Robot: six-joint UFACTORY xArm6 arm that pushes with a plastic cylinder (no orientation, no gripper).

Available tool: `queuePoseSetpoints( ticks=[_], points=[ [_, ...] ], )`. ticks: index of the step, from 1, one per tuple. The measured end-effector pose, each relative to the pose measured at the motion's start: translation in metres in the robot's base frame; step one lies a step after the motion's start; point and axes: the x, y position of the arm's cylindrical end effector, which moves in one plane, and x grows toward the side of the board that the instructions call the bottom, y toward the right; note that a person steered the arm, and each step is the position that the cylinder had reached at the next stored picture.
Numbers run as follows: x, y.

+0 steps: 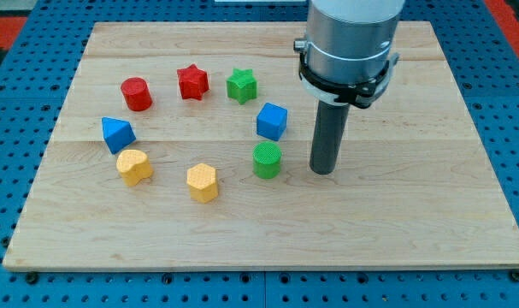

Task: Move the green circle in between the blue cube and yellow hexagon

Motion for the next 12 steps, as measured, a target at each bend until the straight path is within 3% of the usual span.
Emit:
queuePoseSetpoints(
  ticks=[10,12],
  points=[
    [-0.020,0.002],
    [-0.016,-0.072]
  ],
)
